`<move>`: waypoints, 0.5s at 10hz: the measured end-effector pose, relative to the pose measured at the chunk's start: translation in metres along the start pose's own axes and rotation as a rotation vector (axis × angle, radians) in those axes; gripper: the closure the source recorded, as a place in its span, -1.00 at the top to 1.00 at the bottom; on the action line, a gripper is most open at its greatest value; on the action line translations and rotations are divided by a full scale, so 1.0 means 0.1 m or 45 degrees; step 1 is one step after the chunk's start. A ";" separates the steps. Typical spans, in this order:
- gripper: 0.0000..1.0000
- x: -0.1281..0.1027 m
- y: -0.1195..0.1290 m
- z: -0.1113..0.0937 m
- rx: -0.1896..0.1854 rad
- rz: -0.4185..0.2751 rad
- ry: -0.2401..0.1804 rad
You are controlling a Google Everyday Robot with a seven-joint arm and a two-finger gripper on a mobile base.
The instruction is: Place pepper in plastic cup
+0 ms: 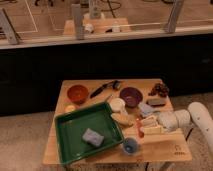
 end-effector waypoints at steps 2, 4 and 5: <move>-1.00 -0.06 0.05 0.09 -0.010 0.008 -0.022; -1.00 -0.13 0.12 0.16 -0.020 0.015 -0.039; -1.00 -0.15 0.15 0.17 -0.023 0.024 -0.048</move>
